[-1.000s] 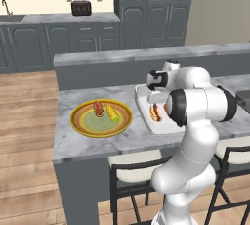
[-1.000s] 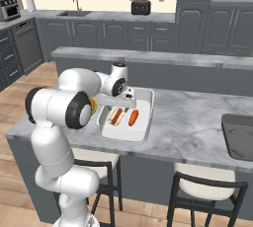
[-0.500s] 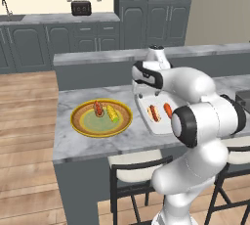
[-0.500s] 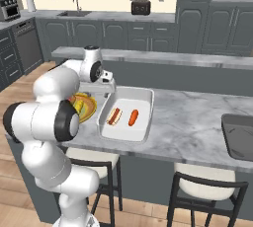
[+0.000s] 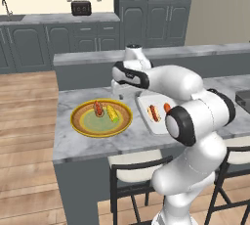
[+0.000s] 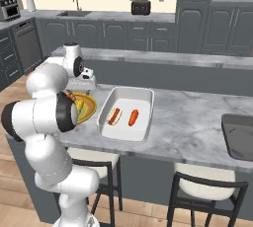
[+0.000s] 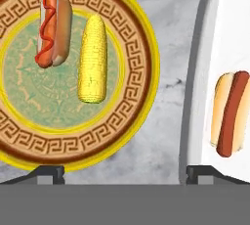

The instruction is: Place one cooked food and one vegetable from the large plate to each tupperware container.

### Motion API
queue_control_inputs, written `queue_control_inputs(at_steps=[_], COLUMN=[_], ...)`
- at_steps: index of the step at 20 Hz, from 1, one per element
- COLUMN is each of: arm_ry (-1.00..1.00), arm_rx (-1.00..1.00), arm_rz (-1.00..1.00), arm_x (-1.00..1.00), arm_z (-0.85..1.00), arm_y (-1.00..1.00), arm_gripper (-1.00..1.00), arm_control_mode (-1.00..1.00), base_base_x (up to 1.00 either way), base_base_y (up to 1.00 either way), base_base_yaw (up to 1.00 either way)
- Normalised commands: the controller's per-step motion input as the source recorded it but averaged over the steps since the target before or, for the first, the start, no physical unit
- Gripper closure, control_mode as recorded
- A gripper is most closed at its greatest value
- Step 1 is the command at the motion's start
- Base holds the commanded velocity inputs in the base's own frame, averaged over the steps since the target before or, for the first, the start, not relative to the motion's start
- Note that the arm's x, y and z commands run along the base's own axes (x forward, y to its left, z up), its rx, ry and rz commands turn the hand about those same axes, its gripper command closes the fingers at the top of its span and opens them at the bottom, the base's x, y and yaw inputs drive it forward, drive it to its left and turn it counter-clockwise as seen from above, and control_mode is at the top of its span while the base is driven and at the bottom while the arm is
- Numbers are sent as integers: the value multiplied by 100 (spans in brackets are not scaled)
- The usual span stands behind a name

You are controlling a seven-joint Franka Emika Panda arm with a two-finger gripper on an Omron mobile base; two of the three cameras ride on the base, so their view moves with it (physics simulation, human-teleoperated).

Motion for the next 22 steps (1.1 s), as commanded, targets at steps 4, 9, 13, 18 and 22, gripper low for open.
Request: queue_control_inputs(at_steps=[4, 9, 13, 18, 22], arm_ry=[-5, 0, 0, 0, 1], arm_rx=[-1, 0, 0, 0, -2], arm_rz=[2, 0, 0, 0, 0], arm_x=[3, 12, 35, 53, 54], arm_z=[-69, -93, -18, -33, -22], arm_y=[72, 29, 4, 7, 8], arm_gripper=[-100, -100, -100, -100, -100], arm_control_mode=[-100, -100, -100, -100, -100], base_base_x=[0, 0, 0, 0, 0], base_base_y=[0, 0, 0, 0, 0], base_base_yaw=[0, 0, 0, 0, 0])
